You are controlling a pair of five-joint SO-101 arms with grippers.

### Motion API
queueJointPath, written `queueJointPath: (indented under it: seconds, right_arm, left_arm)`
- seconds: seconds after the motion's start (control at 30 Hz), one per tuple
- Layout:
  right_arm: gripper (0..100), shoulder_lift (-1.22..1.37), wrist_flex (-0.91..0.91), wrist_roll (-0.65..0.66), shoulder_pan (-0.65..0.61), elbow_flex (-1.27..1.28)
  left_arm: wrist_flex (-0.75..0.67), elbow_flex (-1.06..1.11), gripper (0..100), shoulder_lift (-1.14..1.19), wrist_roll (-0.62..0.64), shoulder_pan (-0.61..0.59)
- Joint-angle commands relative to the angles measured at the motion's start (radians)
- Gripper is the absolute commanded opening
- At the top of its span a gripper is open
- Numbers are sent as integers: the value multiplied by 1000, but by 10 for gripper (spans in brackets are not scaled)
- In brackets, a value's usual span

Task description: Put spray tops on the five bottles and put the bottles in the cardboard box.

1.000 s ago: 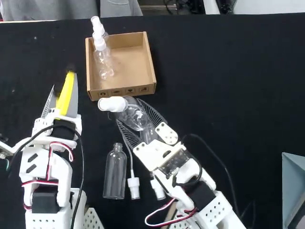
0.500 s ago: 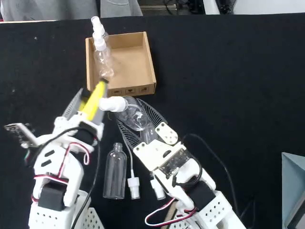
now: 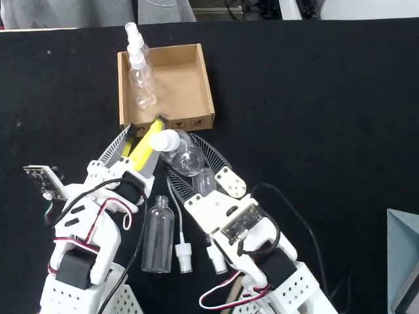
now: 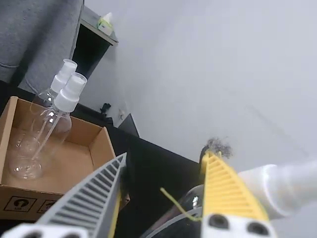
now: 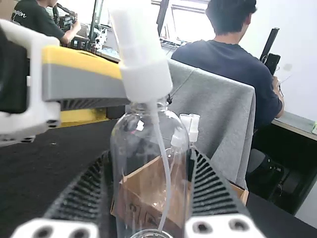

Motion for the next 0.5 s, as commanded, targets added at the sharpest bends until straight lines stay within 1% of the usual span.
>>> queueJointPath:
  seconds: [0.0, 0.13, 0.23, 0.3, 0.37, 0.43, 0.47]
  right_arm:
    - [57, -44, -18, 2, -20, -1]
    - [57, -42, -17, 3, -20, -1]
    - [57, -42, -17, 3, -11, 1]
    - [57, -42, -17, -3, 12, 1]
    - [57, -42, -17, -3, 20, 1]
    - [57, -44, -17, -3, 20, 1]
    - [57, -44, -17, -3, 20, 1]
  left_arm:
    - [-17, -21, 220, -9, -12, 31]
    - [-17, -25, 220, -9, -12, 33]
    - [-6, -25, 220, -9, -26, 62]
    - [41, -39, 220, -9, -60, 93]
    - [97, -59, 220, -9, -78, 150]
    - [121, -77, 220, -9, -80, 170]
    - [118, -77, 220, -9, -78, 160]
